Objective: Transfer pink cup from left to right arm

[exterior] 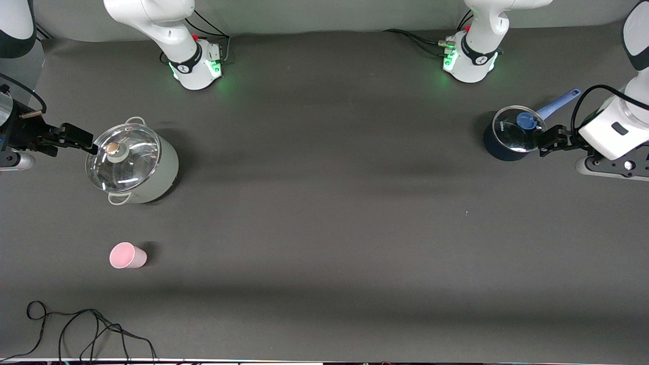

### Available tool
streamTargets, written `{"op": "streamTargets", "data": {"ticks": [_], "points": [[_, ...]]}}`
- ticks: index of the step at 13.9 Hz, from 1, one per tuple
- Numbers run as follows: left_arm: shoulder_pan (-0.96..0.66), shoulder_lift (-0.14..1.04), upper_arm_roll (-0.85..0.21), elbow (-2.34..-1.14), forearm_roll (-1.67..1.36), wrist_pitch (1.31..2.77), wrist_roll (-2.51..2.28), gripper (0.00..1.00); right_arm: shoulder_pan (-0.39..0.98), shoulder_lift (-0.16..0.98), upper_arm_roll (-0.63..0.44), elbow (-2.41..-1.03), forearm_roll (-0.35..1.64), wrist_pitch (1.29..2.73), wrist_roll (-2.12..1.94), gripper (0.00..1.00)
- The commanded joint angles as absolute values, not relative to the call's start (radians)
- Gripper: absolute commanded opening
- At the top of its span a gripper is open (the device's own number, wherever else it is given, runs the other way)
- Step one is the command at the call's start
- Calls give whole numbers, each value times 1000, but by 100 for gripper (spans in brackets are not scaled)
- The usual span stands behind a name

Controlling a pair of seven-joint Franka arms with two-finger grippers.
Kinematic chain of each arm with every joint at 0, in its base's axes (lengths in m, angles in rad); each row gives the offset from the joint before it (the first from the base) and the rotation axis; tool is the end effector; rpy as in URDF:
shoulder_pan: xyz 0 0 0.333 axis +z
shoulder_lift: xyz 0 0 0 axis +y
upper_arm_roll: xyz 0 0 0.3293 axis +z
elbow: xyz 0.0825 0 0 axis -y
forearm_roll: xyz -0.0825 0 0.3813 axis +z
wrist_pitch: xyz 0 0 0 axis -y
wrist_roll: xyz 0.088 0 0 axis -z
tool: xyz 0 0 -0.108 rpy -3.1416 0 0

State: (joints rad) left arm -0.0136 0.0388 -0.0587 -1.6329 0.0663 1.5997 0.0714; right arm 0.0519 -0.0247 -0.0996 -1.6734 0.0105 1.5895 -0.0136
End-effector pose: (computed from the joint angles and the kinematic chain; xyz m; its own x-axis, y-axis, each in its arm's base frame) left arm 0.5620 -0.0331 0.5887 0.9865 -0.1449 -0.0763 -0.1495 -0.9870 -0.0583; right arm 0.5418 -0.0254 0.6037 0.9977 -0.0340 -0.0591 -0.0349 -0.9993 -0.0137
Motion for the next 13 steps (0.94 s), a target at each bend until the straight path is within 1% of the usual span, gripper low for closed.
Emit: {"op": "streamTargets", "data": {"ticks": [1, 13], "points": [[-3, 49, -63, -1606, 71, 1574, 86, 100, 58, -38, -109, -1666, -2, 1574, 20, 100], [0, 51, -63, -1606, 64, 1560, 86, 100, 54, -32, -110, -1664, 12, 1583, 20, 100]]}}
